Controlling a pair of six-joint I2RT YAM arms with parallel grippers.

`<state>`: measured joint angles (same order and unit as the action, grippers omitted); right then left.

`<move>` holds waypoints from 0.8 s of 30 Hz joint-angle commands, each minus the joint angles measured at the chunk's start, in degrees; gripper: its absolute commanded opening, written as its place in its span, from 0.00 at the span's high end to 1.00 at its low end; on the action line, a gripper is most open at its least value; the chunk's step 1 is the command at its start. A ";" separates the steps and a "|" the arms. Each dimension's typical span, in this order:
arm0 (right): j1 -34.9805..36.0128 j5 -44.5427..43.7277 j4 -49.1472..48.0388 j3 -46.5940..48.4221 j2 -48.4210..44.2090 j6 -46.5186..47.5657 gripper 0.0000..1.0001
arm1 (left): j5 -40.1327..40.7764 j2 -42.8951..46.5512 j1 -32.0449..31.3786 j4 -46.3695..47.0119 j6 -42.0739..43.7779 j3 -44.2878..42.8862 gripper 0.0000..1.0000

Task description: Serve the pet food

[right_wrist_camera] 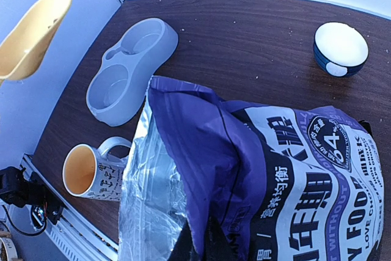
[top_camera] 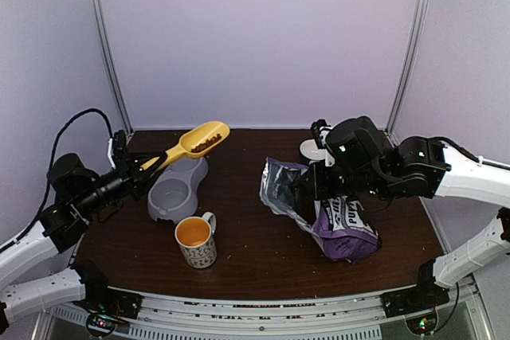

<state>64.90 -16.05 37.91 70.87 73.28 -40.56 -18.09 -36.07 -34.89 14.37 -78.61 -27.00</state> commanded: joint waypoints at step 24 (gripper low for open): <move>-0.72 -2.84 0.28 0.17 -1.88 -0.14 1.00 | -9.95 2.67 32.89 -6.51 4.76 10.39 1.00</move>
<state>64.86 -16.40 37.98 70.87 72.99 -40.53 -29.80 -32.93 -3.07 5.58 -75.22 -17.19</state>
